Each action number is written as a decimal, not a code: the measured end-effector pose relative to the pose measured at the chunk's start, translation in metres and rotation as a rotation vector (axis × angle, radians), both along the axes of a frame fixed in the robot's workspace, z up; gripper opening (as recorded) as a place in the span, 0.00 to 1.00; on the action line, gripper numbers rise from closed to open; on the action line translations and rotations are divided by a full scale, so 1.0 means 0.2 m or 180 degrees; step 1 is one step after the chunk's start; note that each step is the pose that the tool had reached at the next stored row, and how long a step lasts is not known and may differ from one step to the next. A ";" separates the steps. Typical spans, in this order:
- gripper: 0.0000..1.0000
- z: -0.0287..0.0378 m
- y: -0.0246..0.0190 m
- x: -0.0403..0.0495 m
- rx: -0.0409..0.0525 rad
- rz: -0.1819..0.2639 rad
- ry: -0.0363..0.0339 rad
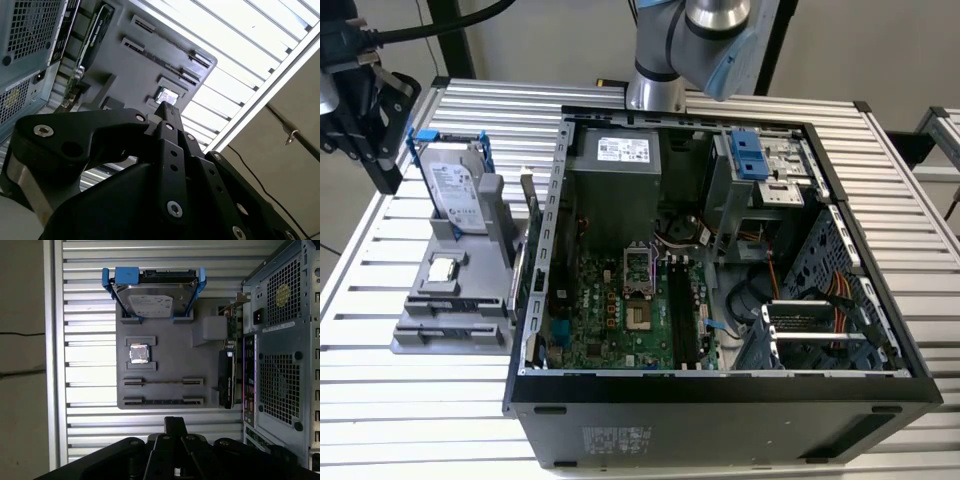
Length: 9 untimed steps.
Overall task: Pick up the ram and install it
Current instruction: 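Pick up the ram and move it above insertion slot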
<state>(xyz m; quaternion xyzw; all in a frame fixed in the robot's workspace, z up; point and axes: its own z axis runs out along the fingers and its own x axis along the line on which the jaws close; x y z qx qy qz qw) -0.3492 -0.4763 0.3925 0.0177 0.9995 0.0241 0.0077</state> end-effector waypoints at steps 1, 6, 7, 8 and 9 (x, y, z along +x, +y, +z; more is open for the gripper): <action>0.00 0.000 0.000 0.000 0.0000 0.0000 0.0000; 0.00 0.000 0.000 -0.001 0.0000 0.0000 0.0000; 0.00 0.000 0.000 -0.001 0.0000 0.0000 0.0000; 0.00 0.000 0.000 -0.001 0.0000 0.0000 0.0000; 0.00 0.000 0.000 -0.001 0.0000 0.0001 0.0000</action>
